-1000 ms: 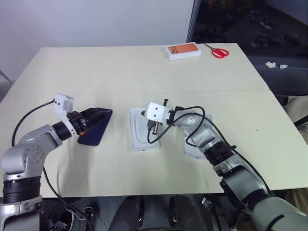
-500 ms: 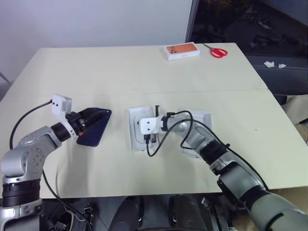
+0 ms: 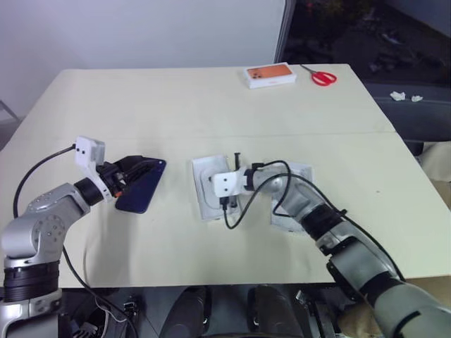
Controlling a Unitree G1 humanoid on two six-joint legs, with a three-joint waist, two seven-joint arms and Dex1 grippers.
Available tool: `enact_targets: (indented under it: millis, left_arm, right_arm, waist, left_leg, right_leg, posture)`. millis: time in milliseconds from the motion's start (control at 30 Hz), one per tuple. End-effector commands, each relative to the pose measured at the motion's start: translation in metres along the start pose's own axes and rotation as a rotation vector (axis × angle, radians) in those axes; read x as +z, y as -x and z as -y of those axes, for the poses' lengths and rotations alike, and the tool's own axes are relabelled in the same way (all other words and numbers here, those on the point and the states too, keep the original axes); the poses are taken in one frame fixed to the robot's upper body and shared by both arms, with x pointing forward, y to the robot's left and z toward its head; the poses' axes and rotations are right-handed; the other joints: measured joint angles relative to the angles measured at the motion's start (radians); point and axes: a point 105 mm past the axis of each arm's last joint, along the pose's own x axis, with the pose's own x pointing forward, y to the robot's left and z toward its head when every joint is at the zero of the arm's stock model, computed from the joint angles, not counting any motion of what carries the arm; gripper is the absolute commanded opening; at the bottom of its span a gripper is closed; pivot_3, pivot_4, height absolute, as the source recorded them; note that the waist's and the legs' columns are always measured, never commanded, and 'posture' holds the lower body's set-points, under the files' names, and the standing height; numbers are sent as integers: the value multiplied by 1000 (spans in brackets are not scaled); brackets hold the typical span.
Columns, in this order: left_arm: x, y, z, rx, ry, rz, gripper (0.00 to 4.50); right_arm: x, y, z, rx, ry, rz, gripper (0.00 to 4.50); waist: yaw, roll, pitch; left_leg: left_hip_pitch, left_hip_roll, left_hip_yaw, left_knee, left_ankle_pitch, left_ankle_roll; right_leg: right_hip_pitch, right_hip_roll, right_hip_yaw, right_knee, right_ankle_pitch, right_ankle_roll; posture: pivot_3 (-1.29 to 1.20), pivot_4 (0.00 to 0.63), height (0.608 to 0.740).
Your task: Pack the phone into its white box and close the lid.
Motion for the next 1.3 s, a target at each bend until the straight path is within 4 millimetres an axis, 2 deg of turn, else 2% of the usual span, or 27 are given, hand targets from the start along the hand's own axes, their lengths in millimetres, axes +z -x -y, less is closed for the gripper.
enact_targets:
  millis: [33,267,400,467,567,667,800,900,1100,1200,1300]
  left_arm:
    - [13,2,5,-23,-31,42,2816]
    - [11,1,4,-22,-33,43,2816]
    - [12,-1,4,-25,-37,44,2816]
    - [12,-1,3,-23,-38,44,2816]
    - [12,-2,2,-19,-40,45,2816]
    - [13,-1,2,-18,-48,45,2816]
    - [12,2,-3,2,-49,30,2816]
    - [10,8,-8,-2,-14,6,2816]
    - [7,28,-29,45,59,-66,2816]
    - [-3,43,-52,125,78,-132,2816]
    - [-4,46,-59,135,81,-138,2816]
  right_arm:
    - [-18,13,1,-9,-18,-73,28]
    - [-23,24,4,-27,-60,-109,28]
    - [-39,30,8,-75,-126,-202,28]
    - [-41,31,11,-94,-130,-222,28]
    - [-34,29,9,-99,-190,-205,28]
    - [-14,23,8,-103,-344,-118,28]
    - [23,21,19,-100,-494,65,28]
    - [33,26,36,-133,-611,131,28]
    - [46,32,50,-133,-604,207,28]
    - [59,25,49,-101,-603,231,28]
    - [64,20,47,-88,-621,235,28]
  waist:
    - [-1,0,0]
    - [-1,0,0]
    - [-1,0,0]
    - [-1,0,0]
    - [1,0,0]
    - [-2,0,0]
    - [-9,0,0]
    - [-9,0,0]
    - [-5,0,0]
    - [-10,0,0]
    - [-10,0,0]
  left_leg:
    - [0,0,0,0,0,0]
    - [0,0,0,0,0,0]
    - [0,0,0,0,0,0]
    - [0,0,0,0,0,0]
    - [0,0,0,1,0,0]
    - [0,0,0,0,0,0]
    - [0,1,0,0,0,0]
    - [0,1,0,-2,0,0]
    - [0,1,0,-2,-1,3]
    - [0,1,0,-3,-2,4]
    - [0,1,0,-5,-2,4]
  right_leg:
    - [0,0,0,0,0,0]
    - [2,0,0,0,0,0]
    - [2,0,0,0,0,0]
    - [2,0,0,0,0,0]
    - [2,0,0,0,0,0]
    - [3,0,0,0,0,0]
    - [2,0,1,1,0,0]
    - [1,1,1,1,0,0]
    - [-1,0,0,0,0,0]
    - [-1,0,1,0,0,0]
    - [-1,0,1,1,0,0]
  posture:
    - [0,150,740]
    - [0,150,740]
    - [0,150,740]
    - [0,150,740]
    - [0,150,740]
    - [0,150,740]
    - [0,150,740]
    - [0,150,740]
    - [0,150,740]
    - [0,150,740]
    - [0,150,740]
